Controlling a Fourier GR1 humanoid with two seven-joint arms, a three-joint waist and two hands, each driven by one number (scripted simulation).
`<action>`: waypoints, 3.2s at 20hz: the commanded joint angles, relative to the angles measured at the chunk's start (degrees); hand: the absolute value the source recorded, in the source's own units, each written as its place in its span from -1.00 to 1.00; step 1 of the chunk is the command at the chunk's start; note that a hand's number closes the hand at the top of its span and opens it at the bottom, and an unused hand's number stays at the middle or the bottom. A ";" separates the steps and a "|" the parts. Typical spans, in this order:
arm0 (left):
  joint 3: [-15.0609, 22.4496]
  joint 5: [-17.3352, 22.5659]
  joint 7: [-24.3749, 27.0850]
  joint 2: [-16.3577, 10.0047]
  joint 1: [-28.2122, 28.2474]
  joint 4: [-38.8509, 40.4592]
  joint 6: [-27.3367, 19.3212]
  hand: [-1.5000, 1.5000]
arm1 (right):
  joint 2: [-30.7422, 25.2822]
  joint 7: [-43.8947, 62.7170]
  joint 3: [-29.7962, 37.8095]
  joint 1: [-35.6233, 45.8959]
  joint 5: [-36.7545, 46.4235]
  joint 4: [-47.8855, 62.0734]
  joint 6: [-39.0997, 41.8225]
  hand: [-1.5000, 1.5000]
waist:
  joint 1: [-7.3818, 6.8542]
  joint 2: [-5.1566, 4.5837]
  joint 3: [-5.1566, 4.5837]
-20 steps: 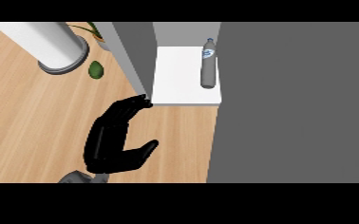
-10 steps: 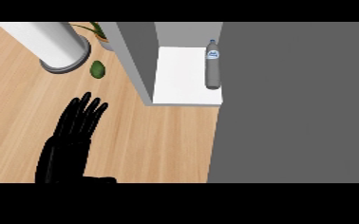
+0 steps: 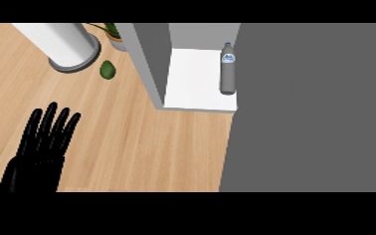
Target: Pick up the bottled water, place it into the cabinet and close the cabinet
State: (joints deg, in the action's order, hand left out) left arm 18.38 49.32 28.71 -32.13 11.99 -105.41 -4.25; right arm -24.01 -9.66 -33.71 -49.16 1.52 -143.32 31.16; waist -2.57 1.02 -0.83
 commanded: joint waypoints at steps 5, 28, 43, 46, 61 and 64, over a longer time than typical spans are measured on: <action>-3.76 3.37 0.19 -4.25 4.64 -1.26 6.14 -1.00 | 4.14 7.41 -16.37 3.16 2.52 -4.30 -1.63 1.00 | -2.31 -0.92 0.01; -8.63 7.10 -1.22 -10.97 5.25 -2.07 16.37 -1.00 | -2.29 14.93 -8.04 22.15 1.33 -1.30 2.65 -1.00 | -11.46 -2.63 -0.77; -9.94 8.10 -1.94 -12.40 5.39 -0.56 18.34 -1.00 | -1.32 17.37 -5.41 29.90 -1.76 0.46 1.76 1.00 | -10.90 -2.96 -0.88; -10.29 8.33 -1.72 -12.31 5.06 -0.16 18.66 -1.00 | -0.59 17.15 -4.92 29.58 -3.13 1.12 1.09 1.00 | -10.93 -3.49 -0.98; -11.45 8.69 -1.63 -13.17 3.38 0.40 20.71 -1.00 | 1.93 17.11 -3.92 28.36 -10.42 5.47 0.60 1.00 | -13.78 -5.91 -0.59; -11.97 8.98 -1.40 -13.04 3.13 0.51 20.52 -1.00 | 3.14 17.94 -1.67 29.13 -9.78 5.27 -1.03 1.00 | -13.39 -5.58 -0.59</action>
State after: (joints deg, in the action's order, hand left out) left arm 6.77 58.12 27.16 -45.20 15.41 -105.08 16.11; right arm -25.26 3.92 -32.97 -22.43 -6.36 -140.16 34.14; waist -16.11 -4.62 -1.47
